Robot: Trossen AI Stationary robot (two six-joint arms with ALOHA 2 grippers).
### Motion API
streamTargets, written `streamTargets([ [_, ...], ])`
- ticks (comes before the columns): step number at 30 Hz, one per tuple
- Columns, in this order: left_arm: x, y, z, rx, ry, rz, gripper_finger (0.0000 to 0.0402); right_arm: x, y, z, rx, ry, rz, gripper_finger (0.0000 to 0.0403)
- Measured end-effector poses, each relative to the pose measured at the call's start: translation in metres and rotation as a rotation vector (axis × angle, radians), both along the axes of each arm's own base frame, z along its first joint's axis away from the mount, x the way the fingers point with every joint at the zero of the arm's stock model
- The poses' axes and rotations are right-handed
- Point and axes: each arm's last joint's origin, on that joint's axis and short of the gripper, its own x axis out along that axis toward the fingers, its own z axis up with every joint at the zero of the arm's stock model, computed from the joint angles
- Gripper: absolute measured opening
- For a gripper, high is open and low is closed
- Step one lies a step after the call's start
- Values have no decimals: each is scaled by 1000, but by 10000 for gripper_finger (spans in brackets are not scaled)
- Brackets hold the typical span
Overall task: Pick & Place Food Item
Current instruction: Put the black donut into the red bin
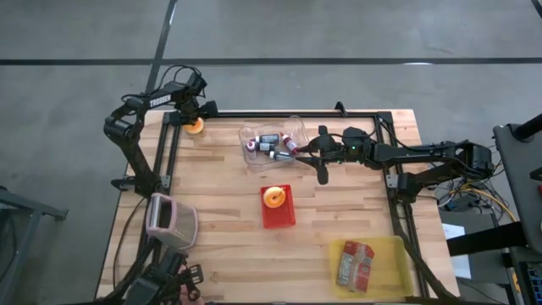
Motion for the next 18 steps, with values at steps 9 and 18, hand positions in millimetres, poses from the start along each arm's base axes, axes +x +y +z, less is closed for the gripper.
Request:
streamTargets([
  [9,0,-3,-7,-11,-16,-4,231,0,0,0,1,0,0,130],
  [18,0,-5,-10,-29,-41,-2,216,0,0,0,1,0,0,130],
])
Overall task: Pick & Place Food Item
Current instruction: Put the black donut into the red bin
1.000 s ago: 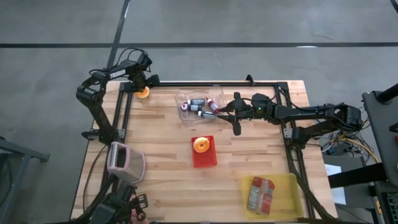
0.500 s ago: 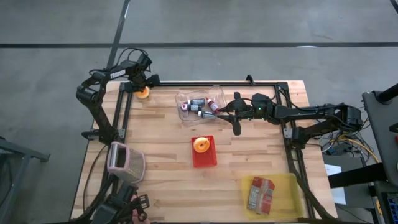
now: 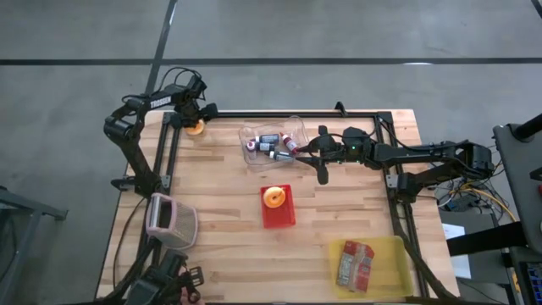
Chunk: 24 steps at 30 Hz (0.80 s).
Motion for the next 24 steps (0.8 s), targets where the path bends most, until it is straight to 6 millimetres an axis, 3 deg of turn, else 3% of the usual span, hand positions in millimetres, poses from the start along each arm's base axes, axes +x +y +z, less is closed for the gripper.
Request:
streamTargets([
  [7,0,-1,-1,-4,-3,19,209,0,0,0,0,0,0,130],
  [24,0,-1,-1,-12,-9,18,127,0,0,0,0,0,0,130],
])
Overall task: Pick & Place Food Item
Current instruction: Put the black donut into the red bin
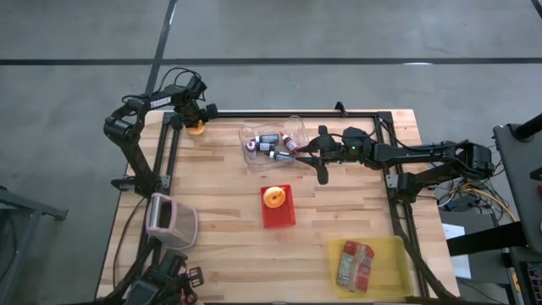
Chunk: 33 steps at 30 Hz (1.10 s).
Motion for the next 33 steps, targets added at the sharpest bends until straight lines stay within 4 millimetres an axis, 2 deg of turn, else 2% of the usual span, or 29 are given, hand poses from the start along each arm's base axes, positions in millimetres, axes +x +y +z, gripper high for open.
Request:
streamTargets([
  [15,0,-1,1,-14,4,-1,87,0,0,0,0,0,0,130],
  [22,1,1,4,-6,-1,-2,85,0,0,0,0,0,0,130],
  [28,0,-1,18,31,-23,-4,86,0,0,0,0,0,0,130],
  [33,1,-8,40,97,-58,-40,86,0,0,0,0,0,0,130],
])
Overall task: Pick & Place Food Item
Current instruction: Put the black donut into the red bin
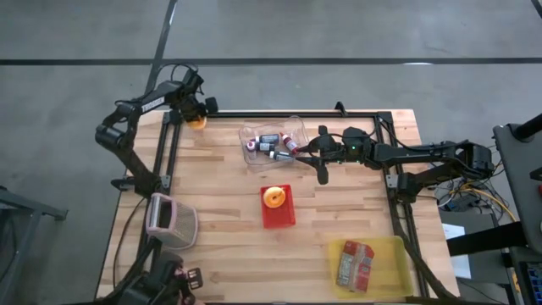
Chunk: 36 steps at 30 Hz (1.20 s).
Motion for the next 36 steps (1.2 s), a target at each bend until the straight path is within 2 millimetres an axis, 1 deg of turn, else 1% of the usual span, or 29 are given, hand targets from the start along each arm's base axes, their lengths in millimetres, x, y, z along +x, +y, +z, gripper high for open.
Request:
streamTargets([
  [5,8,-9,28,133,-62,-77,85,0,0,0,0,0,0,130],
  [10,26,-24,56,317,-170,-212,86,0,0,0,0,0,0,130],
  [14,42,-41,73,477,-227,-344,85,0,0,0,0,0,0,130],
  [16,49,-53,79,525,-249,-403,86,0,0,0,0,0,0,130],
  [19,57,-70,85,588,-301,-447,86,0,0,0,0,0,0,130],
  [22,63,-85,88,640,-370,-452,84,0,0,0,0,0,0,130],
  [26,70,-105,84,683,-504,-414,83,0,0,0,0,0,0,130],
  [31,79,-131,70,821,-667,-382,83,0,0,0,0,0,0,130],
  [34,84,-151,60,925,-760,-361,83,0,0,0,0,0,0,130],
  [36,87,-165,54,978,-790,-334,83,0,0,0,0,0,0,130],
])
